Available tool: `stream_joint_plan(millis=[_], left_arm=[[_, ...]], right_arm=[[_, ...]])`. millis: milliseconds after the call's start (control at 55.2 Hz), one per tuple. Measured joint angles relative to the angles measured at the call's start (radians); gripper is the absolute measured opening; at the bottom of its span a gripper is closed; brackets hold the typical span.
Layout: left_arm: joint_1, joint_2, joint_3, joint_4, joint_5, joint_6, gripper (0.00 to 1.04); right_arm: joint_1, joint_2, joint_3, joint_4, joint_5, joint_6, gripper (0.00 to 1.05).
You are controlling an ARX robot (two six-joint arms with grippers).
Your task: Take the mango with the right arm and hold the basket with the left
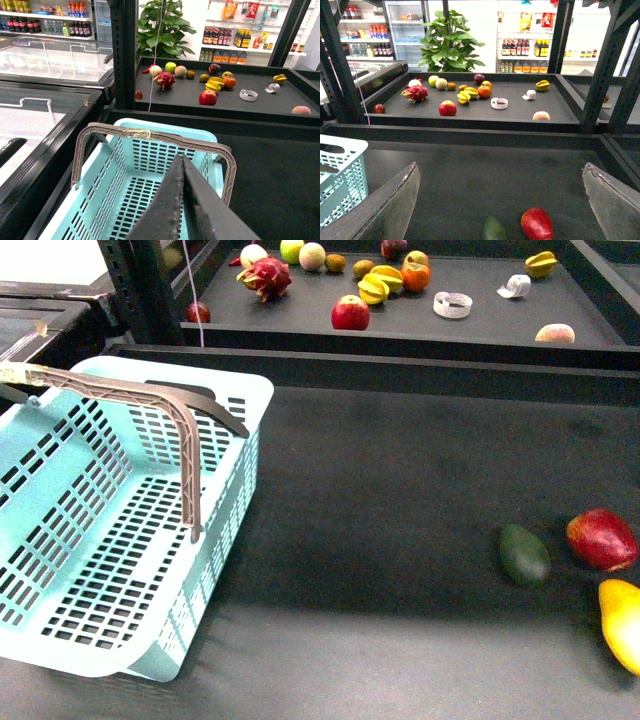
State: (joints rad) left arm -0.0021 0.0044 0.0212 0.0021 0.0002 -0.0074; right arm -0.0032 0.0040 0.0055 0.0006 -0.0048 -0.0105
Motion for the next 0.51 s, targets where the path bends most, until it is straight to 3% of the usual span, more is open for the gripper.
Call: stream_joint_plan(millis=[308,453,507], left_arm=[[0.000,0.000,0.000,0.000,0.000,0.000,0.64],[0.000,0.000,0.000,0.000,0.000,0.000,0.97],[0.000,0.000,0.000,0.000,0.000,0.000,0.96]], right_arm=[[0.000,0.000,0.000,0.000,0.000,0.000,0.97],[0.000,0.000,0.000,0.000,0.000,0.000,0.97],[0.000,0.000,0.000,0.000,0.000,0.000,0.97]])
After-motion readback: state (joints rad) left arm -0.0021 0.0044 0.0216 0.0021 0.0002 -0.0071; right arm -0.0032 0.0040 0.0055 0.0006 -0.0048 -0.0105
